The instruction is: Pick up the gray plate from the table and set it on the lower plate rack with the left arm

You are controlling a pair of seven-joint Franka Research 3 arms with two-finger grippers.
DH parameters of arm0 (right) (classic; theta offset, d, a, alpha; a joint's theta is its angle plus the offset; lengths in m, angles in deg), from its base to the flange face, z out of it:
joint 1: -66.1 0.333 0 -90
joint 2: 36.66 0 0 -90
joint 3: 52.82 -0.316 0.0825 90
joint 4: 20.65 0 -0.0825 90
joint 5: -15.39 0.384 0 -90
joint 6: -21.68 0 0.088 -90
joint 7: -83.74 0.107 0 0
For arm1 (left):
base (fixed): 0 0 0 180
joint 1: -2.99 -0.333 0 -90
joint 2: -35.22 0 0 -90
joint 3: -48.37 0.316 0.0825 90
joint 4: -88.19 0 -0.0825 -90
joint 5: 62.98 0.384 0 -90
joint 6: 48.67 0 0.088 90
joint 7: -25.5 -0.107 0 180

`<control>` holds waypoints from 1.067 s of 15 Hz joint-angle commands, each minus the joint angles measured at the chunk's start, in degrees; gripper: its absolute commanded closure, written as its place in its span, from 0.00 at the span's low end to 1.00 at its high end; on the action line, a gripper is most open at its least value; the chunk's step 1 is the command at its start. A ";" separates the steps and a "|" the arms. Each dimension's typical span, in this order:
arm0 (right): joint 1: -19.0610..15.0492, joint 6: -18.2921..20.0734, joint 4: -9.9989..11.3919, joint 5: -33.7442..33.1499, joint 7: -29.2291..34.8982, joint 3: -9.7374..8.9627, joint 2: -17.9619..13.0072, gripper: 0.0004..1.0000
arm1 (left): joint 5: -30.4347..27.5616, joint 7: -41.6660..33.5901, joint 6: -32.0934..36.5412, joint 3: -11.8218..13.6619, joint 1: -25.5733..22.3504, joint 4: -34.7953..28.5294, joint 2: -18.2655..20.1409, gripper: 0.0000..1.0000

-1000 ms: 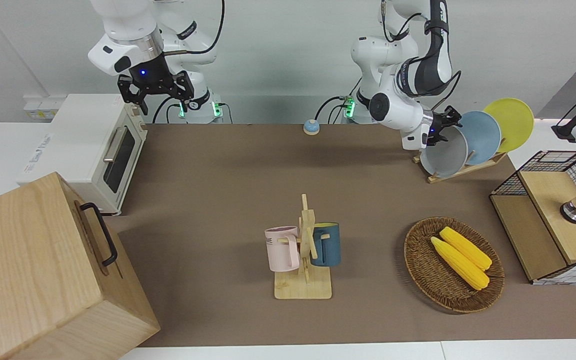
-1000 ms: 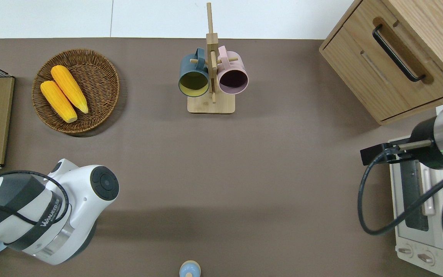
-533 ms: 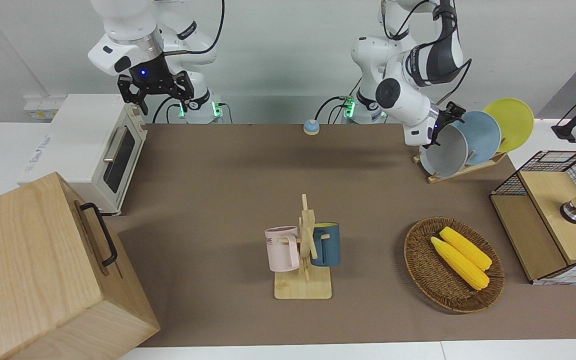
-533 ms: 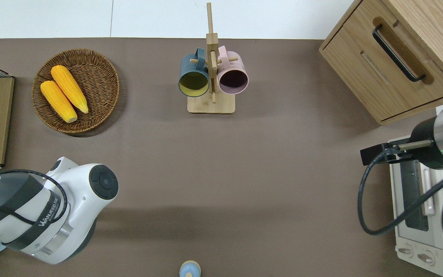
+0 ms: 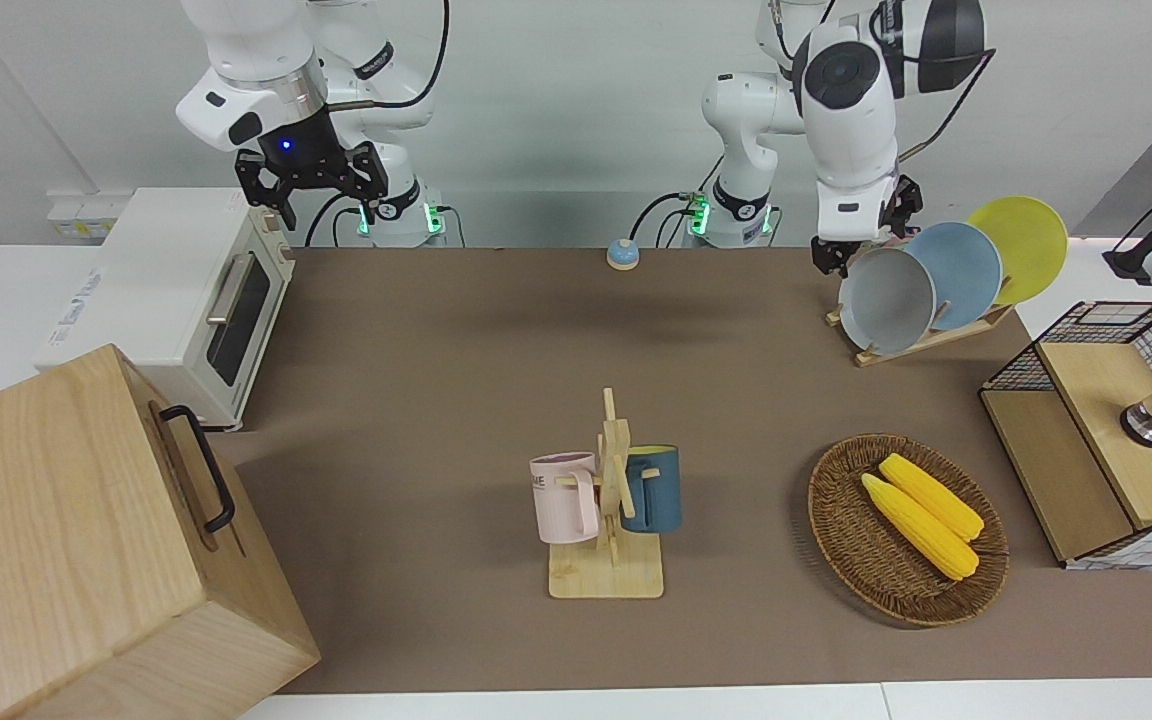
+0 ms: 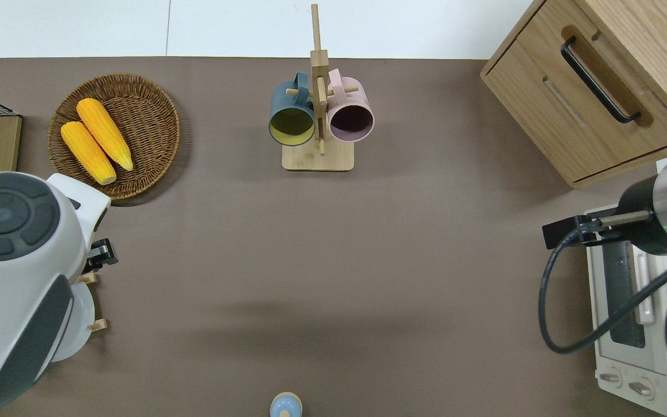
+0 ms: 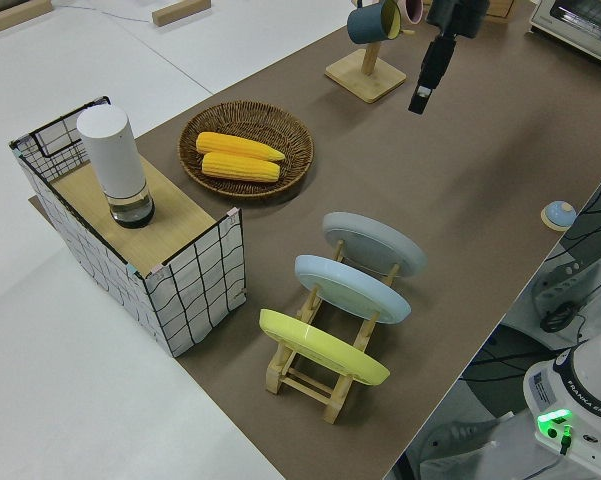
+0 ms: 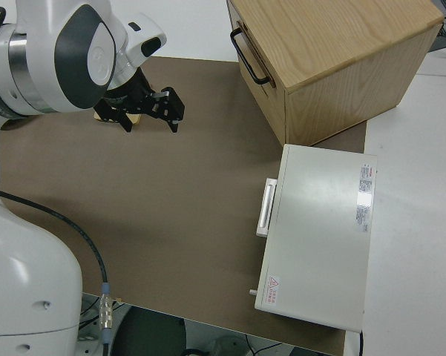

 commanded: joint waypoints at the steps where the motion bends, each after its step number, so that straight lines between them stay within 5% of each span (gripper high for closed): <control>1: -0.56 0.83 -0.35 0.59 0.01 -0.33 -0.14 0.01 | -11.02 -8.37 1.59 1.14 -0.05 5.89 0.19 0.02; 6: -0.56 0.83 -0.35 0.59 0.01 -0.33 -0.14 0.01 | -24.92 -23.94 1.59 3.42 -0.58 12.49 0.10 0.01; 11: -0.56 0.83 -0.35 0.59 0.01 -0.24 -0.14 0.01 | -24.94 -31.85 1.68 7.29 -0.49 12.67 0.37 0.01; 16: -0.56 0.83 -0.35 0.59 0.01 -0.24 -0.14 0.01 | -24.49 -33.90 1.77 7.03 -0.05 12.67 0.37 0.01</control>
